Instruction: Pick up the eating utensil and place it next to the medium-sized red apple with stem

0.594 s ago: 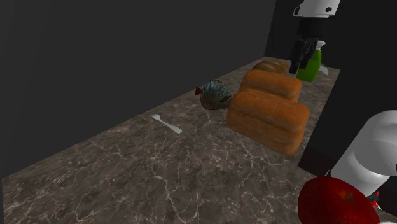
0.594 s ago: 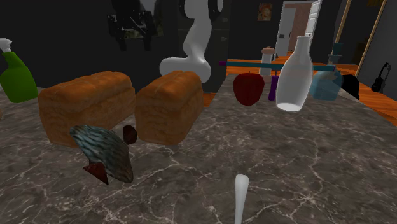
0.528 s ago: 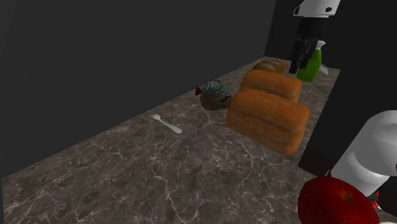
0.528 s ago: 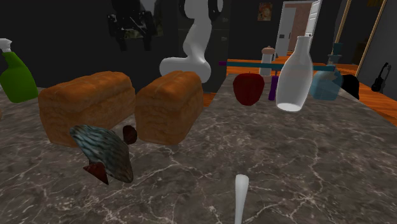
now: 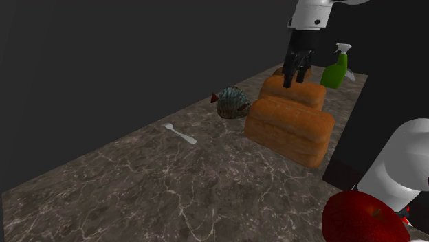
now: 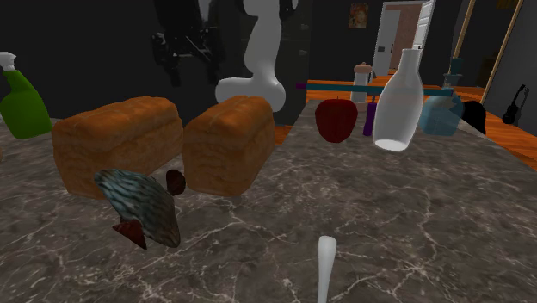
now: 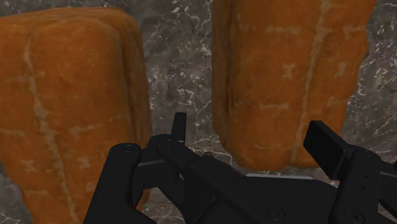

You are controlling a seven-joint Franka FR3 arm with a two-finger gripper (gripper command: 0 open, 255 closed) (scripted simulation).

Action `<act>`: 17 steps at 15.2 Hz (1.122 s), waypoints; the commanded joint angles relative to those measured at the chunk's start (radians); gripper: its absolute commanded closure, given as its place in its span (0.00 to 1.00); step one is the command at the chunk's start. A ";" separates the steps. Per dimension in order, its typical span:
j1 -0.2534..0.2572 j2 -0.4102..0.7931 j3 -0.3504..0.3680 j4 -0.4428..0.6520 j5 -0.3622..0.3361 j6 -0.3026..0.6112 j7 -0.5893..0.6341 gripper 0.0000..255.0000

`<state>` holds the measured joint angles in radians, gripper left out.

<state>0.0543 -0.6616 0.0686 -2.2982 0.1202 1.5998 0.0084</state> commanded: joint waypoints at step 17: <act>0.152 0.561 0.155 0.302 0.078 0.270 0.254 0.00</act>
<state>0.1889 -0.1530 0.2203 -2.0127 -0.0278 1.9370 0.2473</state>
